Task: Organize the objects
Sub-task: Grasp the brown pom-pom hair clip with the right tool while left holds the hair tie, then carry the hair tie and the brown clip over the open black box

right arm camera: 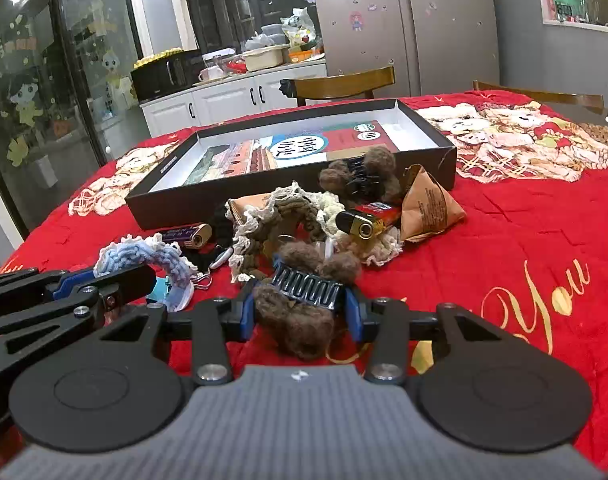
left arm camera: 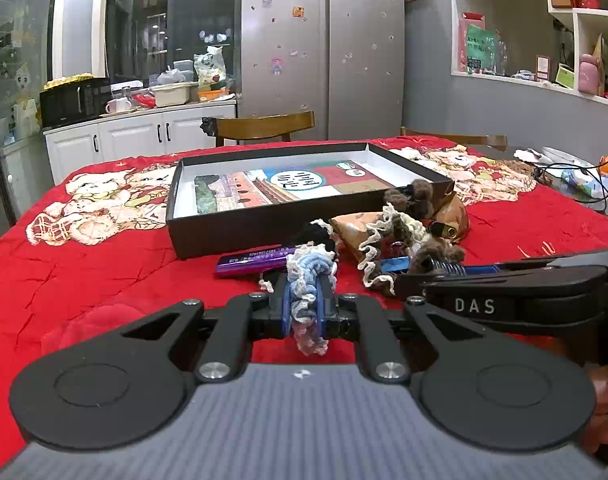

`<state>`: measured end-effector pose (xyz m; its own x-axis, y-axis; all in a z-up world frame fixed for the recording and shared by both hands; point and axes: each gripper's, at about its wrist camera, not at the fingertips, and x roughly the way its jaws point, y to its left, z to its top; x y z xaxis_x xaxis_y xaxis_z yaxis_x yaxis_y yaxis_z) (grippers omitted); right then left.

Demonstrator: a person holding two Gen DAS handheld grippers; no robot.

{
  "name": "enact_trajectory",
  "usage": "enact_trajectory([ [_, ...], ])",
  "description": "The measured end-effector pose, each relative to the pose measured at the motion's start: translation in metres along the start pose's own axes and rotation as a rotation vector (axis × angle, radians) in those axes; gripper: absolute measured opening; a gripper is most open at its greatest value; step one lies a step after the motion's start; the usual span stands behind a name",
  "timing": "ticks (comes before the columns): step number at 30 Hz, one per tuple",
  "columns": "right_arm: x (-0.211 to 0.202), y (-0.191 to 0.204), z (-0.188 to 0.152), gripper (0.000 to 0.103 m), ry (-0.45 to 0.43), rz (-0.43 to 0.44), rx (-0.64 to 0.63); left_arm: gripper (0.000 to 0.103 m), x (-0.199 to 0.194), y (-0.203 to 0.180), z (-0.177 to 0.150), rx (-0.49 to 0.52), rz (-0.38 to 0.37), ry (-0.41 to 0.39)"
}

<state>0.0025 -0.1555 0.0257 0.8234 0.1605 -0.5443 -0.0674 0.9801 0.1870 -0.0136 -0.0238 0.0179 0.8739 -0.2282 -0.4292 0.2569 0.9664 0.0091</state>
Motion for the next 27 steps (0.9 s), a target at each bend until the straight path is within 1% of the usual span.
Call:
enact_trajectory([
  [13,-0.007,-0.006,-0.002,0.046,-0.036,0.016,0.039,0.015,-0.007,0.0,-0.001,0.0,0.023,-0.037],
  [18,-0.016,-0.011,-0.003,0.046,-0.092,0.038,0.062,0.015,-0.015,0.0,-0.002,-0.004,0.04,-0.088],
  [21,-0.023,-0.013,-0.004,0.046,-0.131,0.034,0.069,0.015,-0.019,-0.001,-0.003,0.0,0.048,-0.109],
  [27,-0.033,-0.011,0.005,0.046,-0.158,0.059,0.068,0.015,-0.022,0.004,-0.001,-0.023,0.051,-0.127],
])
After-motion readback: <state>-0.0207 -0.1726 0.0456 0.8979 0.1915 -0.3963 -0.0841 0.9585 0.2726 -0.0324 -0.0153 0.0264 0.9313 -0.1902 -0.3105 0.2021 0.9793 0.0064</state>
